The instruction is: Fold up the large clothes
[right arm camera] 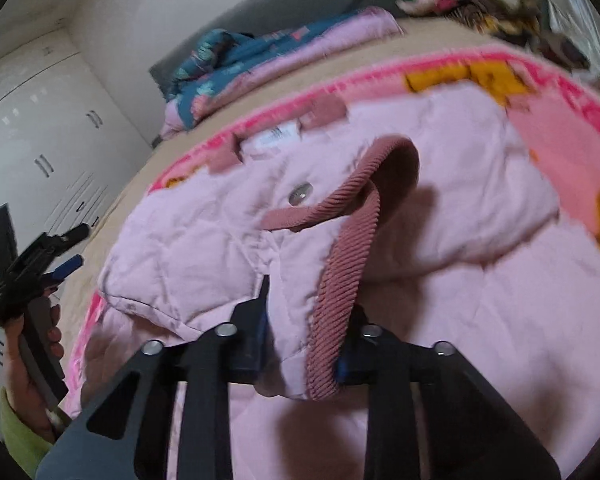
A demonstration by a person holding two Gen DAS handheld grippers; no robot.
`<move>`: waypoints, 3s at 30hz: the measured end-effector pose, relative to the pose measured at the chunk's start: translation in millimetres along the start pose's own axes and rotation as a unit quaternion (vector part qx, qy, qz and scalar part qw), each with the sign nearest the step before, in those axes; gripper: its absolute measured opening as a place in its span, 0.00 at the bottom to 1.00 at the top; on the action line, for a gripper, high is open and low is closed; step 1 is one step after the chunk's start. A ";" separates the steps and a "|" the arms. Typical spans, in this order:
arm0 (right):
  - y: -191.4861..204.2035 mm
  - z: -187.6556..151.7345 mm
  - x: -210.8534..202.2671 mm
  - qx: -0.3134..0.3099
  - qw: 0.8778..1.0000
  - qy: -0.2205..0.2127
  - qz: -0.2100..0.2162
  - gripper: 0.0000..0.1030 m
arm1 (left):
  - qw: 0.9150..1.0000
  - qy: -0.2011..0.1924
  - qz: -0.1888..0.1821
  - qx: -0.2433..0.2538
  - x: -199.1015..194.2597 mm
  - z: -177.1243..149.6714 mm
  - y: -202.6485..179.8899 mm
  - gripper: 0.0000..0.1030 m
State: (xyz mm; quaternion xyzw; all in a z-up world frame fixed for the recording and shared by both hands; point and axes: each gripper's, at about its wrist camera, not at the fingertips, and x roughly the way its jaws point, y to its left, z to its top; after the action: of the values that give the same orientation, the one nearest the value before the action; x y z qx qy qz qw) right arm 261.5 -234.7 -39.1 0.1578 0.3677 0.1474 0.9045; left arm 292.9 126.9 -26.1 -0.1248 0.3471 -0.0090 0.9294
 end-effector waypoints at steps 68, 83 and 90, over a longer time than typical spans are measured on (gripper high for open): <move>33.8 6.7 71.8 -0.097 0.987 0.055 -0.115 0.83 | 0.992 0.095 -0.021 0.081 50.6 -43.9 -56.7 0.92; 40.8 -3.6 15.2 -0.057 0.995 0.032 -0.069 0.91 | 0.994 0.077 -0.048 0.060 5.5 -46.2 -56.2 0.92; 40.2 -6.7 -4.6 -0.046 0.997 0.016 -0.062 0.95 | 0.994 0.063 -0.053 0.065 -9.3 -47.1 -61.4 0.92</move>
State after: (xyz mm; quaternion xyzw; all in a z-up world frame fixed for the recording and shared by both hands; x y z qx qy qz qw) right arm 247.6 -198.8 -25.0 0.0900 0.3837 0.1102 0.9124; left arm 259.6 57.8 -39.8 -0.0815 0.3966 -0.0888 0.9100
